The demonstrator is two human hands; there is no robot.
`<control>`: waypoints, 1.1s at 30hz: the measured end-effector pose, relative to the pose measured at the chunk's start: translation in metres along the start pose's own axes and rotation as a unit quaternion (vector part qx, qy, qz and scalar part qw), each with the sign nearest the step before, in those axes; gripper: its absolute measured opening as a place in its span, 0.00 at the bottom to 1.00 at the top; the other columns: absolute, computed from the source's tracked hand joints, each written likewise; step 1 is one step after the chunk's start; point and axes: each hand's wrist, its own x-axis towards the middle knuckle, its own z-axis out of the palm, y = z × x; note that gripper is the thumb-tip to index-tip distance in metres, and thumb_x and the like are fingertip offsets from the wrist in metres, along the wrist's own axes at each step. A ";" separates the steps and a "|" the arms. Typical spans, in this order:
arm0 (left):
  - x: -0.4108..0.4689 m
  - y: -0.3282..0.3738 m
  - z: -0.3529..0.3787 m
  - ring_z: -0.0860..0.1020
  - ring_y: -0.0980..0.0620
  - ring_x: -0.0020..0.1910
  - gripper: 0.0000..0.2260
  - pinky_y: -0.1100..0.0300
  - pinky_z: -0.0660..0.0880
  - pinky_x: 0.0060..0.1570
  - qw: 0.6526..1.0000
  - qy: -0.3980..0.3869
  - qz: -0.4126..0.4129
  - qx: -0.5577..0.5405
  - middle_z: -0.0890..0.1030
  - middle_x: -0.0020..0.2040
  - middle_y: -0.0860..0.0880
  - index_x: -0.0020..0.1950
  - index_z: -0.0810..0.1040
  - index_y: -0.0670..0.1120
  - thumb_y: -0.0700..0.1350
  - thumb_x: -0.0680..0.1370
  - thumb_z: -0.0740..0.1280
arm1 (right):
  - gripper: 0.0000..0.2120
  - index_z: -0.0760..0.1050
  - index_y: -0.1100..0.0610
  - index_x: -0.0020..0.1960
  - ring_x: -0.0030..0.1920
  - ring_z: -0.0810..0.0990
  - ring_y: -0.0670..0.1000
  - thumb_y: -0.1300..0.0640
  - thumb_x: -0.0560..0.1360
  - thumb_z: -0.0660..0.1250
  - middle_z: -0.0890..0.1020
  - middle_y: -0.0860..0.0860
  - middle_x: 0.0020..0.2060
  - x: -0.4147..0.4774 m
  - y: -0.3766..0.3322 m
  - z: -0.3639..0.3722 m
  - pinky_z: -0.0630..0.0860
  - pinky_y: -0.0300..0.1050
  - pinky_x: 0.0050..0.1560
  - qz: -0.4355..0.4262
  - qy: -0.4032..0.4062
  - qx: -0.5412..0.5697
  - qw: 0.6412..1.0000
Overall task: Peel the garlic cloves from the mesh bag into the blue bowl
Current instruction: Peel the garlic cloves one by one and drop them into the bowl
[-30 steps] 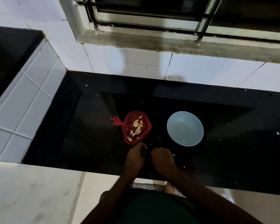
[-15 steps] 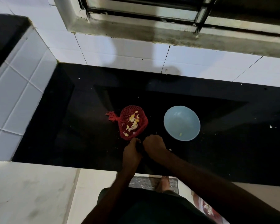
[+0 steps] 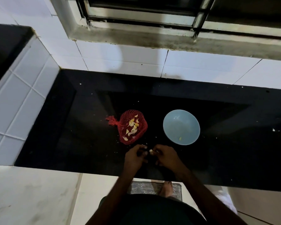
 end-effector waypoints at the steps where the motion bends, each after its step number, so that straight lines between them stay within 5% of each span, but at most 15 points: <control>1: -0.001 0.002 0.002 0.85 0.46 0.43 0.09 0.64 0.80 0.38 1.000 -0.014 0.009 -0.014 0.86 0.50 0.45 0.58 0.83 0.40 0.33 0.79 0.70 | 0.05 0.80 0.54 0.44 0.33 0.85 0.55 0.54 0.78 0.71 0.84 0.55 0.34 -0.007 0.002 -0.001 0.82 0.53 0.37 0.014 0.013 0.071 0.997; 5: -0.005 0.010 0.011 0.86 0.45 0.50 0.09 0.52 0.83 0.49 0.997 -0.051 0.029 -0.048 0.87 0.51 0.46 0.58 0.85 0.43 0.36 0.78 0.72 | 0.13 0.81 0.46 0.49 0.35 0.85 0.49 0.64 0.80 0.65 0.85 0.51 0.39 -0.021 0.003 -0.009 0.82 0.49 0.35 0.012 0.033 0.185 0.982; 7: -0.007 0.017 0.014 0.85 0.46 0.52 0.10 0.55 0.82 0.51 0.996 -0.055 0.048 -0.054 0.87 0.52 0.47 0.58 0.85 0.43 0.37 0.78 0.73 | 0.14 0.81 0.46 0.48 0.34 0.85 0.50 0.64 0.79 0.65 0.85 0.51 0.38 -0.024 0.005 -0.015 0.81 0.49 0.34 0.001 0.053 0.195 0.979; 15: -0.004 0.040 0.021 0.85 0.50 0.53 0.10 0.55 0.81 0.58 0.991 -0.054 0.117 -0.040 0.87 0.51 0.49 0.56 0.87 0.45 0.37 0.76 0.74 | 0.06 0.83 0.50 0.48 0.43 0.81 0.44 0.60 0.76 0.70 0.84 0.46 0.41 -0.027 0.011 -0.033 0.74 0.41 0.45 -0.110 0.151 -0.004 0.982; 24: 0.002 0.048 0.022 0.84 0.61 0.50 0.10 0.65 0.79 0.56 0.982 -0.025 0.183 0.049 0.87 0.49 0.56 0.54 0.86 0.51 0.37 0.76 0.74 | 0.05 0.84 0.49 0.51 0.44 0.81 0.47 0.53 0.77 0.70 0.83 0.47 0.45 -0.027 0.008 -0.044 0.74 0.42 0.45 -0.154 0.204 -0.078 0.964; 27: 0.004 0.049 0.022 0.83 0.64 0.49 0.09 0.69 0.77 0.54 0.975 -0.010 0.195 0.103 0.86 0.48 0.58 0.54 0.86 0.51 0.39 0.77 0.73 | 0.02 0.82 0.50 0.49 0.44 0.80 0.45 0.55 0.77 0.71 0.81 0.46 0.44 -0.027 0.008 -0.046 0.72 0.35 0.45 -0.149 0.205 -0.053 0.966; 30: 0.008 0.046 0.020 0.82 0.63 0.49 0.07 0.64 0.79 0.54 0.960 -0.007 0.213 0.179 0.86 0.50 0.58 0.55 0.86 0.53 0.45 0.78 0.73 | 0.02 0.82 0.51 0.49 0.45 0.80 0.43 0.55 0.78 0.71 0.82 0.46 0.45 -0.024 0.008 -0.049 0.69 0.27 0.47 -0.139 0.211 -0.008 0.967; 33: 0.008 0.046 0.020 0.82 0.62 0.48 0.07 0.59 0.80 0.52 0.940 -0.001 0.244 0.240 0.86 0.50 0.57 0.55 0.86 0.55 0.49 0.77 0.73 | 0.03 0.84 0.50 0.49 0.48 0.82 0.42 0.53 0.76 0.73 0.85 0.44 0.46 -0.022 0.009 -0.051 0.75 0.35 0.51 -0.139 0.182 0.039 0.973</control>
